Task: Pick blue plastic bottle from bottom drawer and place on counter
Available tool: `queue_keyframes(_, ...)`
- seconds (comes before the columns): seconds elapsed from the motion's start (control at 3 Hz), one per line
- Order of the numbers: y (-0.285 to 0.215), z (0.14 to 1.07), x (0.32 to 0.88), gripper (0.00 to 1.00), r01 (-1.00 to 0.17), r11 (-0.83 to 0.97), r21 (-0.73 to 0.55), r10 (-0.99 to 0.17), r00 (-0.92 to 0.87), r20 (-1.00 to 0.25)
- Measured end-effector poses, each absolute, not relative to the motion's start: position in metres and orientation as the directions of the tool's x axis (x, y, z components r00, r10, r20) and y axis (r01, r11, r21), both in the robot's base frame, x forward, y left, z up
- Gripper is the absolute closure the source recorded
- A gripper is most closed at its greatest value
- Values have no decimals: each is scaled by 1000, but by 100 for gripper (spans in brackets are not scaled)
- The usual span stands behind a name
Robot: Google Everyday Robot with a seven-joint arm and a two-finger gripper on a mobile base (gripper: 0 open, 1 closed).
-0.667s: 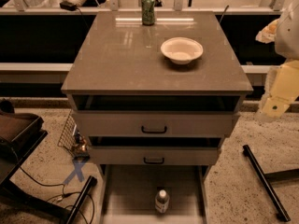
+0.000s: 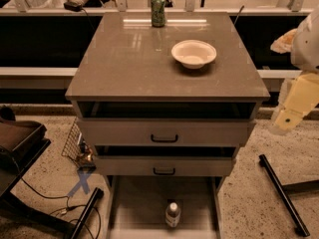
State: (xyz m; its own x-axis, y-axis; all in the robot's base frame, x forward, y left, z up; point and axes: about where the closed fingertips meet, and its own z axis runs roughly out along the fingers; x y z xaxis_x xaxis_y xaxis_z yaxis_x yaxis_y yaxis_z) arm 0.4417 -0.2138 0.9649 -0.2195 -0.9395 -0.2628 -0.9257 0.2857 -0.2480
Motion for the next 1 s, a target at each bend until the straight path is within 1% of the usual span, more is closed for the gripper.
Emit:
queue_keyframes(0.33, -206, 933, 434, 0, -930, 289, -227, -913, -196, -359)
queue_keyframes(0.67, -200, 876, 411, 0, -931, 304, -200, -855, -174, -488)
queue_keyframes(1.0, -187, 814, 393, 0, -921, 343, -186, -773, -163, -613)
